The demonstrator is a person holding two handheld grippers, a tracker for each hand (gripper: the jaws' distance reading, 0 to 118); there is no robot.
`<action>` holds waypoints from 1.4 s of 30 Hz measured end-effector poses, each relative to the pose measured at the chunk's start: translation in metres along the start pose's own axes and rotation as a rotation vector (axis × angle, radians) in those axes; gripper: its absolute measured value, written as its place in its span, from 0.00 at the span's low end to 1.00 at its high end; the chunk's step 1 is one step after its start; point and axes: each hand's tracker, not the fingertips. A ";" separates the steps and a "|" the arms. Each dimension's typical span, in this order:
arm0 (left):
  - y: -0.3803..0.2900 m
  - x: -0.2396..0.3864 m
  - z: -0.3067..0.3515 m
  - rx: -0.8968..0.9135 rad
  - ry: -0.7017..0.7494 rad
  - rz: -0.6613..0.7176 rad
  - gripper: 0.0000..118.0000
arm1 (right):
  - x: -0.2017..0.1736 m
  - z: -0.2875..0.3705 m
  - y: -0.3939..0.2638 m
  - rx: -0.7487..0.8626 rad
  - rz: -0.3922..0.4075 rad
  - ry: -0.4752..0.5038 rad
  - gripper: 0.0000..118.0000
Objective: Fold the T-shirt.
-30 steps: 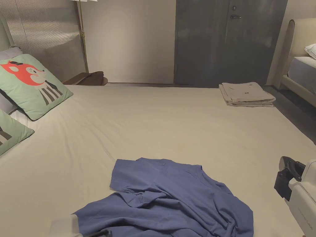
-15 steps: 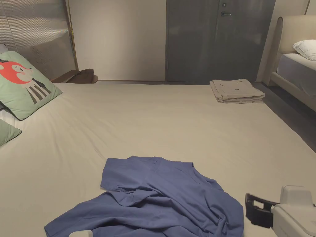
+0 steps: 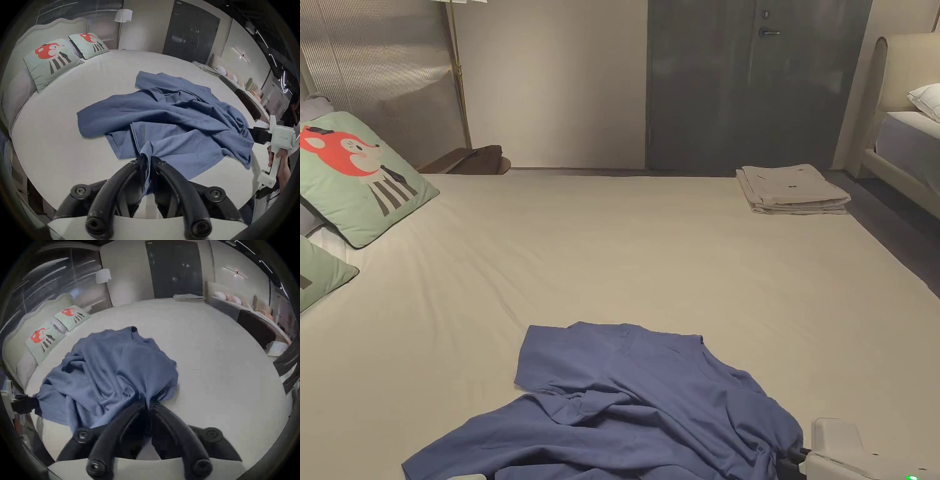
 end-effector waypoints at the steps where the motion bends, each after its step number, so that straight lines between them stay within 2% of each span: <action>1: 0.003 -0.002 0.003 0.012 -0.005 0.004 0.04 | 0.001 0.007 0.003 0.039 0.018 0.023 0.03; 5: 0.024 -0.007 0.024 0.100 -0.019 0.021 0.04 | 0.005 0.040 0.025 0.175 0.001 0.033 0.03; 12: 0.085 -0.007 0.087 0.352 -0.057 0.023 0.03 | -0.005 0.114 0.078 0.437 0.019 0.090 0.03; 20: 0.173 0.006 0.178 0.702 -0.095 -0.035 0.04 | -0.040 0.202 0.139 0.754 0.034 0.130 0.03; 26: 0.207 0.028 0.223 0.909 -0.119 -0.049 0.03 | -0.058 0.257 0.174 0.973 0.029 0.109 0.03; 34: 0.247 0.052 0.223 0.959 -0.176 -0.029 0.04 | -0.062 0.273 0.213 1.050 0.030 0.069 0.03; 42: 0.323 0.068 0.171 0.933 -0.186 0.003 0.04 | -0.054 0.230 0.274 1.019 0.076 -0.003 0.03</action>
